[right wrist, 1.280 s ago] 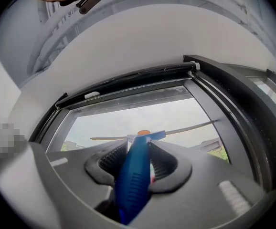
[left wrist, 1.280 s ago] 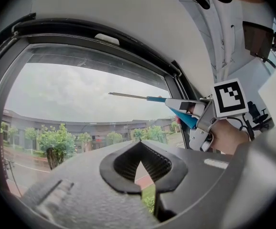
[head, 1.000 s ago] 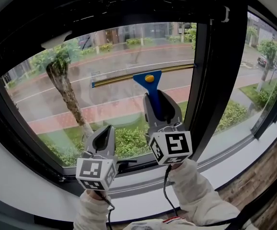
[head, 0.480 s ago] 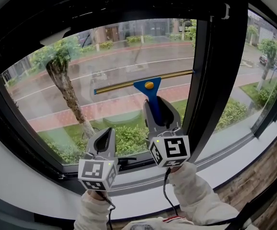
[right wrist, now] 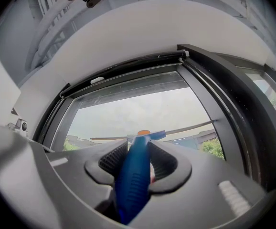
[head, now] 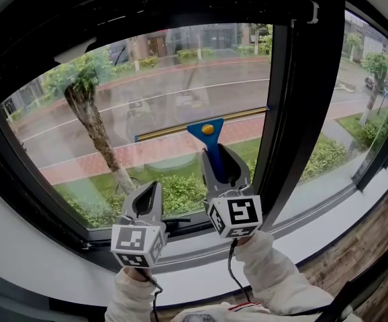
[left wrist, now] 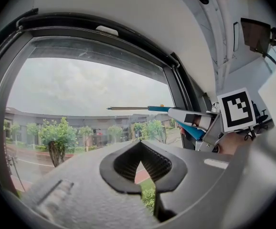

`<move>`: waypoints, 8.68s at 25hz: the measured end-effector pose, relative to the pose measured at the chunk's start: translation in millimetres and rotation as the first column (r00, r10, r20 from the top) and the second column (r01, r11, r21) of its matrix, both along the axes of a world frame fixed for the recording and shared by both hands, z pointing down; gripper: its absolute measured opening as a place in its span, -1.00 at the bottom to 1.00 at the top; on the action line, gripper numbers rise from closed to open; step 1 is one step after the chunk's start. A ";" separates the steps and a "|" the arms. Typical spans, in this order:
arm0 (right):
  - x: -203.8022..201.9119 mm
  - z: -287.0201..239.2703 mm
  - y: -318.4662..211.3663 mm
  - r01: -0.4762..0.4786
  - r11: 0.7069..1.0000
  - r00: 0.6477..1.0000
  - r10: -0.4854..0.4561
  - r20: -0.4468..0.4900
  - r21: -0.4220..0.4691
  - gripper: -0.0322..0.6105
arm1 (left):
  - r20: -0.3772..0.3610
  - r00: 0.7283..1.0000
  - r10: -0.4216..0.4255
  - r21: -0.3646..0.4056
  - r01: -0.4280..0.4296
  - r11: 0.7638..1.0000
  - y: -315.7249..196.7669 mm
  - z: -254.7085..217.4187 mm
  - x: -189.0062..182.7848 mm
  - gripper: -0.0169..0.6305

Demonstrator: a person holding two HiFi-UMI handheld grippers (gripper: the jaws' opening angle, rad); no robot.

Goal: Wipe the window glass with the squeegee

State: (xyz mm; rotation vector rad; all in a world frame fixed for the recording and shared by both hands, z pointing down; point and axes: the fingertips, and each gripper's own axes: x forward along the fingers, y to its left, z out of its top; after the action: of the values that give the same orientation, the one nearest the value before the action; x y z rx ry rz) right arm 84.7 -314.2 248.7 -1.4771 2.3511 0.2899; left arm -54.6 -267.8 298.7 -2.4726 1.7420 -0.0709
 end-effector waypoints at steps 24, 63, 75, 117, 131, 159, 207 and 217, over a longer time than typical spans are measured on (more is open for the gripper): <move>-0.1 80.0 4.1 -0.011 0.997 0.999 0.008 -0.039 -0.080 -0.45 | -0.006 1.000 -0.027 -0.049 0.027 0.998 7.3 37.2 -4.2 -0.95; -1.9 206.0 11.6 -0.026 0.967 0.992 -0.007 -0.128 -0.254 -0.45 | 0.009 1.000 -0.018 -0.190 0.019 0.982 14.1 147.4 6.5 -0.95; -2.1 237.1 10.3 -0.032 0.952 0.989 -0.014 -0.147 -0.304 -0.45 | 0.017 1.000 -0.011 -0.215 0.014 0.976 15.0 159.5 8.6 -0.95; -4.6 340.2 11.5 -0.041 0.865 0.991 -0.028 -0.131 -0.500 -0.45 | 0.019 1.000 -0.020 -0.286 0.025 0.958 13.0 190.2 5.1 -0.95; -4.3 360.4 11.7 -0.048 0.845 0.990 -0.032 -0.140 -0.532 -0.45 | 0.018 0.999 -0.026 -0.306 0.030 0.952 19.0 195.4 3.1 -0.95; -3.1 328.5 15.6 -0.016 0.863 0.995 -0.038 -0.097 -0.505 -0.45 | 0.019 0.996 -0.084 -0.318 0.086 0.944 33.1 201.0 4.5 -0.95; -236.9 176.6 141.9 -0.087 0.944 0.992 0.051 -0.119 -0.319 -0.44 | -0.017 0.993 -0.118 -0.112 0.115 0.987 123.9 137.2 -300.7 -0.95; -274.8 75.5 113.1 -0.004 0.986 0.999 -0.004 -0.048 -0.164 -0.45 | 0.013 0.995 -0.100 -0.073 0.101 0.992 101.6 85.0 -296.8 -0.95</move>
State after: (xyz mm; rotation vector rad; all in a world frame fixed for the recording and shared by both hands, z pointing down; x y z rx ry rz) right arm -190.2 -201.1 324.2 -1.5594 2.4646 0.1354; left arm -351.4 -166.2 383.7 -2.4287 1.8929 -0.1577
